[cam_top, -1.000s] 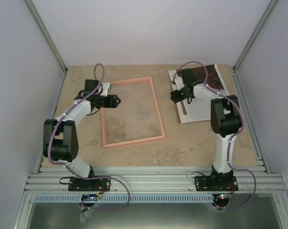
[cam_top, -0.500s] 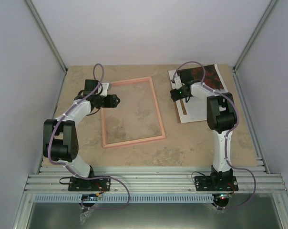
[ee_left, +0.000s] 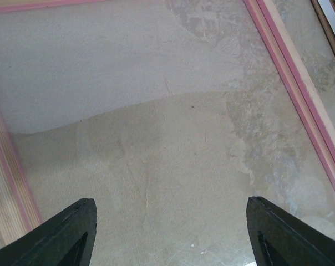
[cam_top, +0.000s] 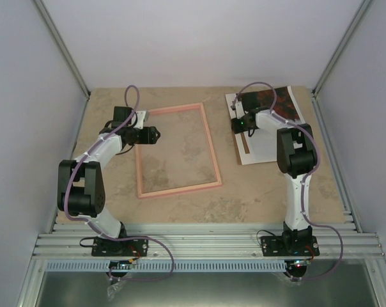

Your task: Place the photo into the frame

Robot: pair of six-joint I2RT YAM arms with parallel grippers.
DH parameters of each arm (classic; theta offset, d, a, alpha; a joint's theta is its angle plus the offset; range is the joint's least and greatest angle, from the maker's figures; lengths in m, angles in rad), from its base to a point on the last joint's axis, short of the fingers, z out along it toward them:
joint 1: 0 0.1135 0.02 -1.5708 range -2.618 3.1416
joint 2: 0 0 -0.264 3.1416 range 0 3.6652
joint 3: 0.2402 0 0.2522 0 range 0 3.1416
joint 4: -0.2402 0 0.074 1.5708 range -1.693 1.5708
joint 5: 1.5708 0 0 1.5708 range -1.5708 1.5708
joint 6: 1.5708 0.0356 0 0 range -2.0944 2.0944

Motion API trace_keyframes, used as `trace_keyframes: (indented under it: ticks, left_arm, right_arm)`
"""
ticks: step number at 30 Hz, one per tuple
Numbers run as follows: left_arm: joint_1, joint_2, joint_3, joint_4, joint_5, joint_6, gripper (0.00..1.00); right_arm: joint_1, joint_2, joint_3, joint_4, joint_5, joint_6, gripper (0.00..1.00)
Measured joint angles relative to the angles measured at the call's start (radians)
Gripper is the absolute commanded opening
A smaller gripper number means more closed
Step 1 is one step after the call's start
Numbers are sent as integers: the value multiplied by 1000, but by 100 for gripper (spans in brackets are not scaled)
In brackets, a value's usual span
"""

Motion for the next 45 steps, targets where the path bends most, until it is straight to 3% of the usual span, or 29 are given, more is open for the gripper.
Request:
trace_keyframes:
  ticks: [7,16,31,45]
  left_arm:
    - [0,10,17,-6,-2,-3,75]
    - [0,29,36,-8,-2,-10,75]
    - [0,29,40,-14,-2,-14,75]
    - [0,31,47,-24,-2,-14,75]
  right_arm:
    - [0,-7,5,-24,-41,19,31]
    - [0,-64,4,-32,-121,33,30]
    - [-59,-72,19,-24,-340,54,54]
    - [-180,88,79,-28,-597,78,52]
